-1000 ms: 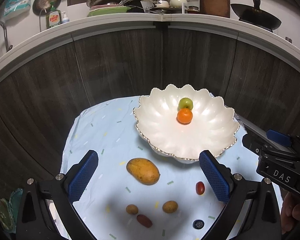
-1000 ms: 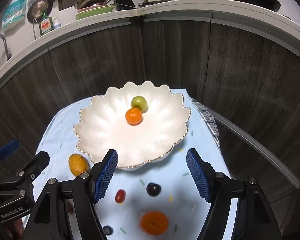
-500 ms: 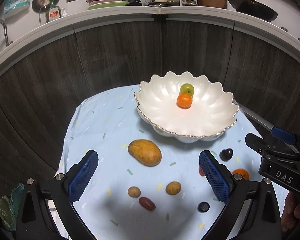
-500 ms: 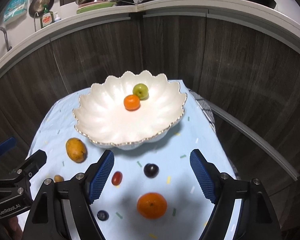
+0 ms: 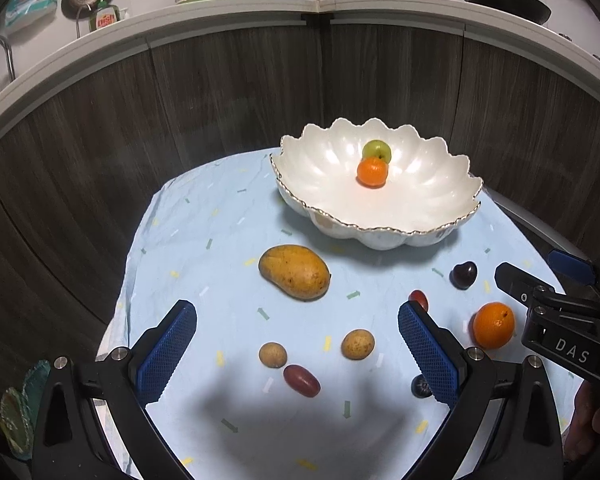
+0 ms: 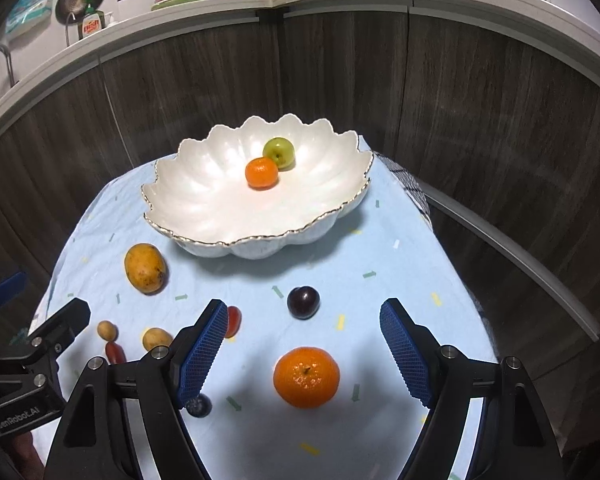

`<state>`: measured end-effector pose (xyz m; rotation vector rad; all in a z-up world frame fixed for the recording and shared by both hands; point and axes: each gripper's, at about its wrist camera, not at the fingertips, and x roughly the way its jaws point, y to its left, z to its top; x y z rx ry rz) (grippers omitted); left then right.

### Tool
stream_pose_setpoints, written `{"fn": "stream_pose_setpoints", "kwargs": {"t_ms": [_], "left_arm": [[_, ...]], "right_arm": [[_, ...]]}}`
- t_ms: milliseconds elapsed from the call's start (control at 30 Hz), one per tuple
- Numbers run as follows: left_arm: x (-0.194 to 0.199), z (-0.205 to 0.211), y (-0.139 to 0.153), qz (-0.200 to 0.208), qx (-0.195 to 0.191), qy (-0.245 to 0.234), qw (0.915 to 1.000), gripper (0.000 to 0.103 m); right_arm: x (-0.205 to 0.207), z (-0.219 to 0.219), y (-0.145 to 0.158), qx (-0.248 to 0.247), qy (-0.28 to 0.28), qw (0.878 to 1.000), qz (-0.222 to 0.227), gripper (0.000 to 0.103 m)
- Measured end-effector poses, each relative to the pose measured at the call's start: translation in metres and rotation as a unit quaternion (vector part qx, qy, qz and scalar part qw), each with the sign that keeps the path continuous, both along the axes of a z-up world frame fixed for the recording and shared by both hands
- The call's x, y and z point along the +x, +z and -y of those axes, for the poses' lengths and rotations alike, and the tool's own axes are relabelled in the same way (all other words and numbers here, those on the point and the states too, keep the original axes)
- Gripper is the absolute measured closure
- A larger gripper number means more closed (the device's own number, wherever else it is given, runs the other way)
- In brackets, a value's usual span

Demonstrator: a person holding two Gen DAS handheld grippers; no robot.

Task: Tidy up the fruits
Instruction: 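Withdraw both open grippers from the bowl back over the cloth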

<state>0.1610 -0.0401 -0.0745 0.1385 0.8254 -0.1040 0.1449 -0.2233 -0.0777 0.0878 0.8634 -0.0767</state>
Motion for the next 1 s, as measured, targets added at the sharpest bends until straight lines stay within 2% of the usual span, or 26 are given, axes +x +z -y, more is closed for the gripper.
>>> {"fn": "stream_pose_setpoints", "kwargs": {"t_ms": [633, 1000], "left_arm": [[-0.008, -0.006, -0.027, -0.01, 0.007, 0.002, 0.9999, 0.001], [-0.007, -0.007, -0.049, -0.023, 0.016, 0.01, 0.9996, 0.008]], "right_arm": [[-0.009, -0.006, -0.028, -0.008, 0.001, 1.0, -0.015, 0.024], [-0.005, -0.005, -0.047, -0.017, -0.004, 0.999, -0.028, 0.024]]}}
